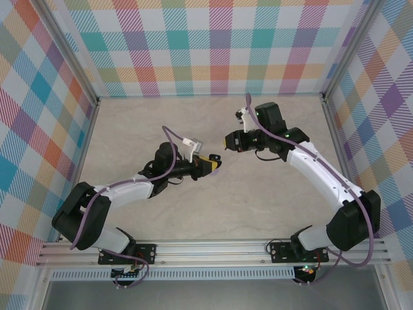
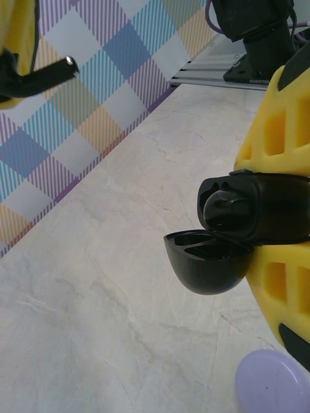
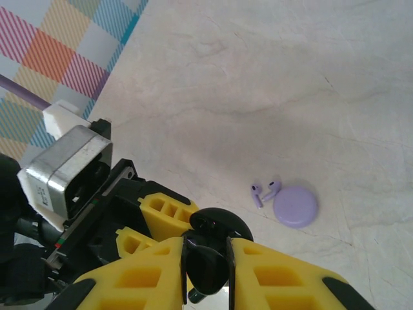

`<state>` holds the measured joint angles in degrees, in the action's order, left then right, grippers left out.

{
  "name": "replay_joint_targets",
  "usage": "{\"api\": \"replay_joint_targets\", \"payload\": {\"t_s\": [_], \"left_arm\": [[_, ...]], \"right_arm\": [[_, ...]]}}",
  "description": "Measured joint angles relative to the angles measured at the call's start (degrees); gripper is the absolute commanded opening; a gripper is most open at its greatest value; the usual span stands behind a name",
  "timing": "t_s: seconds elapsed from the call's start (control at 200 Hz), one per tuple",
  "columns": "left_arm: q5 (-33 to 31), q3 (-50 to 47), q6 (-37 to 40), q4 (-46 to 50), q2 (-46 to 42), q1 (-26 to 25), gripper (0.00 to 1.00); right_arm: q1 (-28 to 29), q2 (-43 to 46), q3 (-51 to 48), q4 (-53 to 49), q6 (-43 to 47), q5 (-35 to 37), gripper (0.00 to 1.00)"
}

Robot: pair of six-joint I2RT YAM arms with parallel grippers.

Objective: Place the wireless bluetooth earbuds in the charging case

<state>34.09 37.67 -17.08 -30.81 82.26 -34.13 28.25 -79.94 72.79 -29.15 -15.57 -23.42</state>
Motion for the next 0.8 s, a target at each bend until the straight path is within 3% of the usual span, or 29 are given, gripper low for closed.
{"api": "replay_joint_targets", "payload": {"t_s": [0.8], "left_arm": [[2.58,-0.48,1.46,-4.28,-4.57,-0.74,0.03]], "right_arm": [[4.37,1.79,-0.83,1.31,1.55,1.79,0.23]]}}
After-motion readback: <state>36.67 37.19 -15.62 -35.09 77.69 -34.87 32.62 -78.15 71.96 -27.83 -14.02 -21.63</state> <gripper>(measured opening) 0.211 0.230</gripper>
